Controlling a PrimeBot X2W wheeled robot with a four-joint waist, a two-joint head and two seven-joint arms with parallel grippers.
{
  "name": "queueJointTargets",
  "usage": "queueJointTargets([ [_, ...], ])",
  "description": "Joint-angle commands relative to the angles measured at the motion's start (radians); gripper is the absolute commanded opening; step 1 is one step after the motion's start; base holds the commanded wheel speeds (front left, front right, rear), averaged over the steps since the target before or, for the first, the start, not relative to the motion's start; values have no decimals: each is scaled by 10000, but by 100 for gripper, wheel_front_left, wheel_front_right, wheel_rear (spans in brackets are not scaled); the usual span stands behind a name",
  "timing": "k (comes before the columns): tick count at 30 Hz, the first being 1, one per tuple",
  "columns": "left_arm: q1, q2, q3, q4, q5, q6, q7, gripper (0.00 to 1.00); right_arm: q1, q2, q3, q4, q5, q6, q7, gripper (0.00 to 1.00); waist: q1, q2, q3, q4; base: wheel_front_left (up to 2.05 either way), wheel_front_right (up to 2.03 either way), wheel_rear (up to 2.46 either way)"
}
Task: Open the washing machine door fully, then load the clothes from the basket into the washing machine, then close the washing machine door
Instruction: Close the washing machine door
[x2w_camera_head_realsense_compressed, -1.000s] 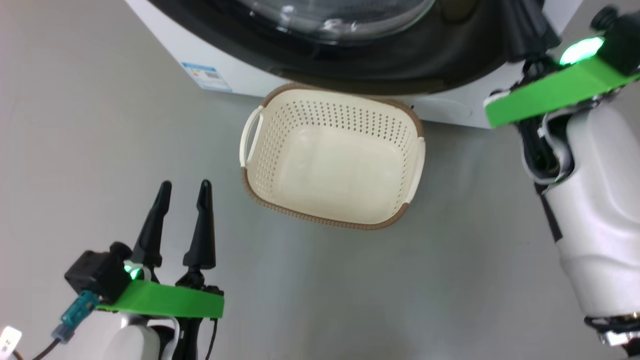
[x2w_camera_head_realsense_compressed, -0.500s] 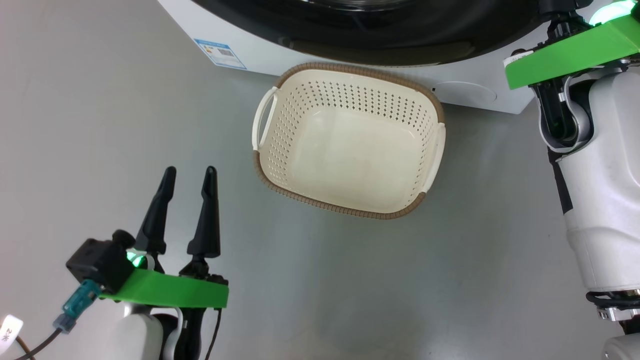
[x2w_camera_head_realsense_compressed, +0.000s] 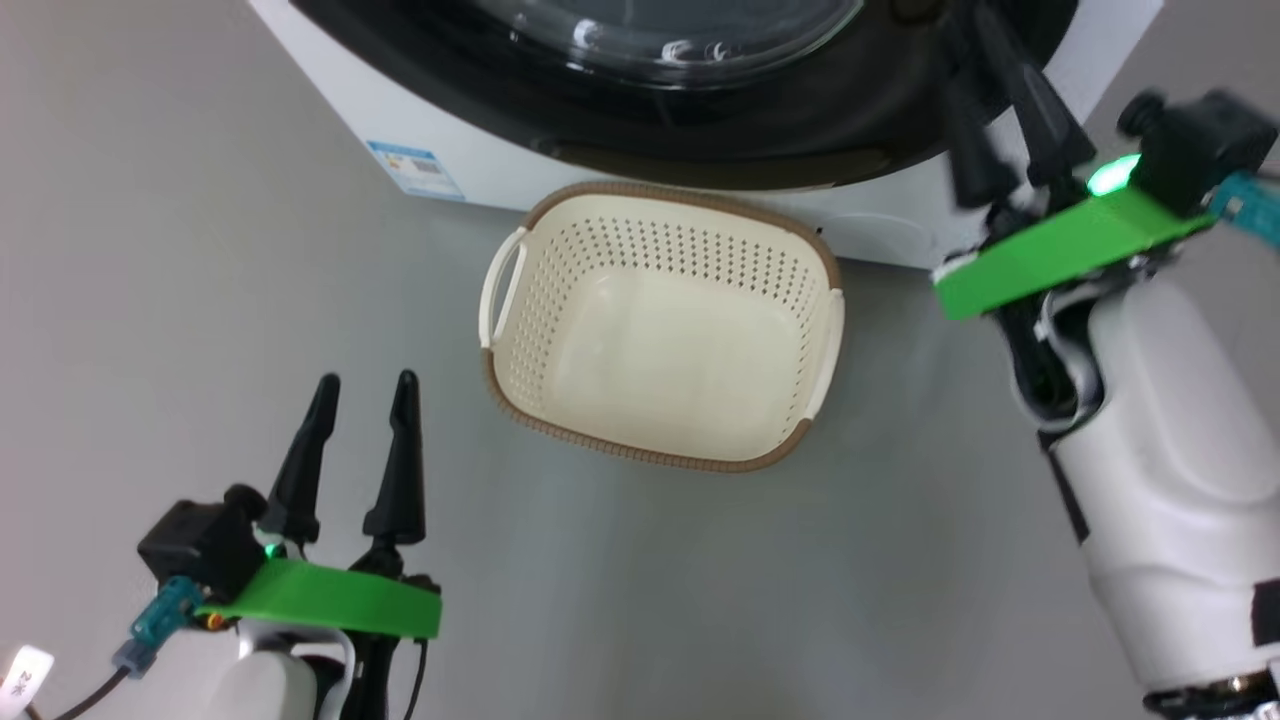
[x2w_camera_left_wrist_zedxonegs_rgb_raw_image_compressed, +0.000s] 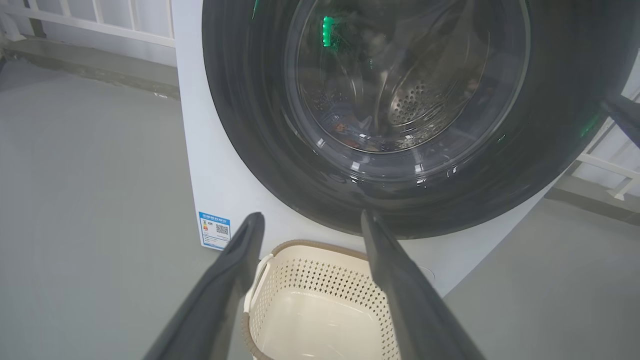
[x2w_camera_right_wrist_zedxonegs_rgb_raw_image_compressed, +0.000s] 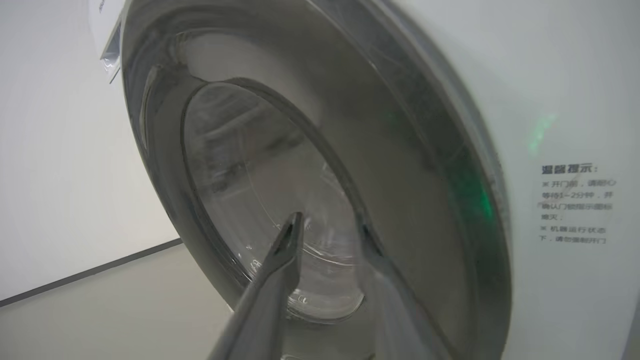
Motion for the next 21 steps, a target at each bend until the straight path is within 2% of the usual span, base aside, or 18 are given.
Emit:
queueJointTargets([
  [1,215,341,405,-61,99,-15,-65,100,480,306,270,-318,132,-13,-44,100,0,-1,-447,-374,0,0,0],
  [14,860,1038,1056,455,84,-15,-65,100,3031,531,323,-320,246,-13,-44,100,0,-1,-1695,-1571,0,0,0],
  [21,1062,1282,1278,631,32,-15,-65,100,3719,627,119,-464,195,-13,-44,100,0,-1,-1966,-2183,0,0,0],
])
